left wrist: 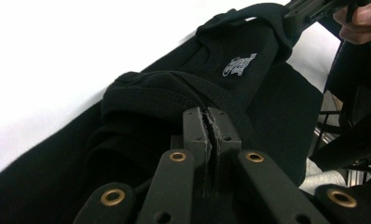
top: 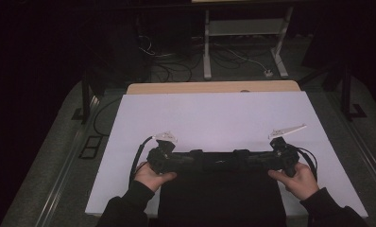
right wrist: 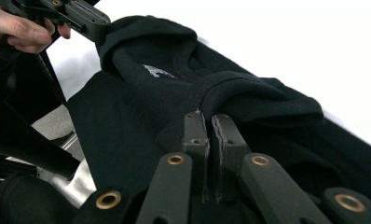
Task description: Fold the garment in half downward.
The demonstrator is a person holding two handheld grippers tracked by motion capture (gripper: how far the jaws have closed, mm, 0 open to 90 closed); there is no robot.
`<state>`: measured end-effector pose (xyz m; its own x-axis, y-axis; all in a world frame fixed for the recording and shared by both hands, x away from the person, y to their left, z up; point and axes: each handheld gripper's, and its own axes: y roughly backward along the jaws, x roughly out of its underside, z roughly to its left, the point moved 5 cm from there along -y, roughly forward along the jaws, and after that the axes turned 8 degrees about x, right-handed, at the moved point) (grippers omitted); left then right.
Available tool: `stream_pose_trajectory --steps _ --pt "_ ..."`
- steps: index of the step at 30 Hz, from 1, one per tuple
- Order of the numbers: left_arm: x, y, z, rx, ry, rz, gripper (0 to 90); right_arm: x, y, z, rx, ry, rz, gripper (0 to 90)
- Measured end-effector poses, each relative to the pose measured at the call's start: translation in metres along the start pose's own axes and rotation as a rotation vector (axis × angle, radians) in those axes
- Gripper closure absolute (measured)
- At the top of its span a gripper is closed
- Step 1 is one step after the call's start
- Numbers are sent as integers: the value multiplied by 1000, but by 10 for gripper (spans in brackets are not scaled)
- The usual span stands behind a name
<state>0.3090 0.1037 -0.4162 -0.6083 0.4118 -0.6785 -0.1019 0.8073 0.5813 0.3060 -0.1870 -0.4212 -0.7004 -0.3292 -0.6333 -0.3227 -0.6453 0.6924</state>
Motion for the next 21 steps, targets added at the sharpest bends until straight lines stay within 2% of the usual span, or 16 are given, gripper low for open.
stream_pose_trajectory --steps 11,15,21 --pt "13 -5 -6 17 -2 44 860 16 -4 6 -16 4 41 840" --pt "21 -7 -6 23 1 75 860 22 -7 7 -19 1 61 840" --pt "27 -9 -8 31 1 87 858 31 -10 10 -27 5 87 838"
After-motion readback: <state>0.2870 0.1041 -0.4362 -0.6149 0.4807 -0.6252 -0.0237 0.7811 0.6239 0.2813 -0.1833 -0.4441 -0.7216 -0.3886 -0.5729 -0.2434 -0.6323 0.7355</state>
